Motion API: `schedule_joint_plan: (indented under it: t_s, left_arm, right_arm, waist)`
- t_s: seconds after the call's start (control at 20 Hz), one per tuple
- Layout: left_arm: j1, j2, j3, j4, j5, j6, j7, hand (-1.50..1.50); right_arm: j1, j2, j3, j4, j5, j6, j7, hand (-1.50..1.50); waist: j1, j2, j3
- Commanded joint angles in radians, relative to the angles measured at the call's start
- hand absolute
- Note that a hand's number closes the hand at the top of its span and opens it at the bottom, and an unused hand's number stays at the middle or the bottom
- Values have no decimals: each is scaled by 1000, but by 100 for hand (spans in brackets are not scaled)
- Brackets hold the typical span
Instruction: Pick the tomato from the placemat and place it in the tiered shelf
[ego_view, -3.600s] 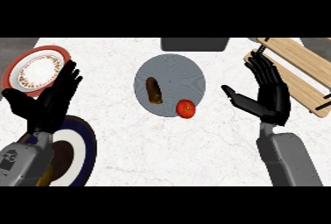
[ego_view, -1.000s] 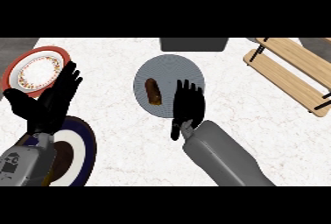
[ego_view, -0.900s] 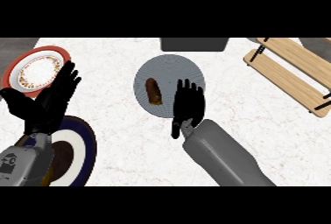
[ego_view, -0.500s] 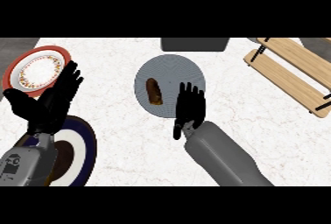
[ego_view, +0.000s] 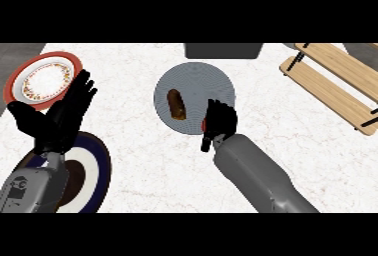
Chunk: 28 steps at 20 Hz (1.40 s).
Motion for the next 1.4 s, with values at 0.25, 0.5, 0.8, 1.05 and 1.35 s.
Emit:
schedule_joint_plan:
  t_s: [0.25,0.5,0.8,1.05,1.35]
  left_arm:
    - [-98,17,59,55,8,-30,46,0]
    - [-23,19,62,8,1,-61,19,0]
    - [-6,8,61,7,-11,-21,25,0]
    - [45,4,77,10,-11,-18,-2,0]
    - [96,22,96,-9,-2,-35,-21,0]
  right_arm:
    - [-72,0,71,202,2,-79,-142,150]
    - [-13,0,117,134,25,-102,-230,150]
    - [287,-62,429,-133,71,-18,-563,150]
    - [437,-308,431,-496,41,-53,-622,150]
    - [534,-415,259,-935,-145,-116,-635,150]
  waist:
    - [4,4,0]
    - [-8,-2,0]
    - [-60,-20,0]
    - [-75,-20,-2]
    - [-85,-24,-2]
